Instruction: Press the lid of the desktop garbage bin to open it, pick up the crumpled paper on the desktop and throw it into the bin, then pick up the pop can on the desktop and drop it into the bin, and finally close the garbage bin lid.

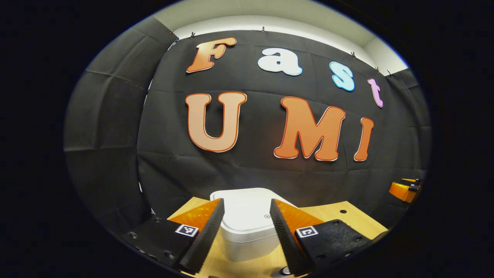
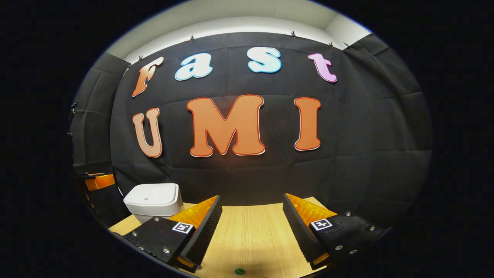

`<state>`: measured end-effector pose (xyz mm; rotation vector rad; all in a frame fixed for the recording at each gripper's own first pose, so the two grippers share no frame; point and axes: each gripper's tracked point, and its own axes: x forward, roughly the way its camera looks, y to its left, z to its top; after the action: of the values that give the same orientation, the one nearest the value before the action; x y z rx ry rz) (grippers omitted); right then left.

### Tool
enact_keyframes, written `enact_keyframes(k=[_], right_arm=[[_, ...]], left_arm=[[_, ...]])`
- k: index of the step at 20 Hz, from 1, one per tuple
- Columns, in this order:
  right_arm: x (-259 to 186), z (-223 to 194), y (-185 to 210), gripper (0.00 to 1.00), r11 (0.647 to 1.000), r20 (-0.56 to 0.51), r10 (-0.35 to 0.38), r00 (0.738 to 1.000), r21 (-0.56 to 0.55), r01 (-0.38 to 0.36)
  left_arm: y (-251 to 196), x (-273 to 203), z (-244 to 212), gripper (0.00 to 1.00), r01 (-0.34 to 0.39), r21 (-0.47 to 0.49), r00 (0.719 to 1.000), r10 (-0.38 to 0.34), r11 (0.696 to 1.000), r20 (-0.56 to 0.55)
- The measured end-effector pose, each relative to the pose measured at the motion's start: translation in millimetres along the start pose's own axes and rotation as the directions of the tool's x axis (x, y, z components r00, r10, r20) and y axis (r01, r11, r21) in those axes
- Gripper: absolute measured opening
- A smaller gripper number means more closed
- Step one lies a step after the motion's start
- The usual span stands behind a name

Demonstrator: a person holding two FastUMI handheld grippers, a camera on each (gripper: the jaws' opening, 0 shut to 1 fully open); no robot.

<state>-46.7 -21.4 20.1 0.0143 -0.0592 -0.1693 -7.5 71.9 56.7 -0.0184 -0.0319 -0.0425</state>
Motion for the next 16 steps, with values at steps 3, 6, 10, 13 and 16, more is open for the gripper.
enact_keyframes(k=[3, 6, 10, 13, 16], right_arm=[[0, 1, 3, 0.94, 1.000, 0.005, 0.009, 1.000, -0.004, -0.009], [1, 4, 5, 0.94, 1.000, 0.007, 0.015, 1.000, 0.002, -0.015], [5, 3, 6, 0.94, 1.000, 0.001, 0.021, 1.000, 0.012, -0.021], [6, 5, 7, 0.94, 1.000, 0.003, 0.022, 1.000, 0.009, -0.022], [8, 6, 7, 0.94, 1.000, 0.004, 0.024, 1.000, 0.000, -0.024]], left_arm=[[1, 1, -3, 0.42, -0.008, 0.021, 1.000, 0.008, 1.000, -0.017], [4, 3, 1, 0.20, -0.013, 0.032, 1.000, 0.014, 0.999, -0.017], [0, 9, -7, 0.06, 0.011, 0.032, 0.997, -0.009, 0.999, -0.071], [-2, 13, -9, 0.00, 0.038, 0.039, 0.993, -0.034, 0.999, -0.111], [-7, 31, -11, 0.00, 0.082, 0.041, 0.983, -0.074, 0.996, -0.168]])
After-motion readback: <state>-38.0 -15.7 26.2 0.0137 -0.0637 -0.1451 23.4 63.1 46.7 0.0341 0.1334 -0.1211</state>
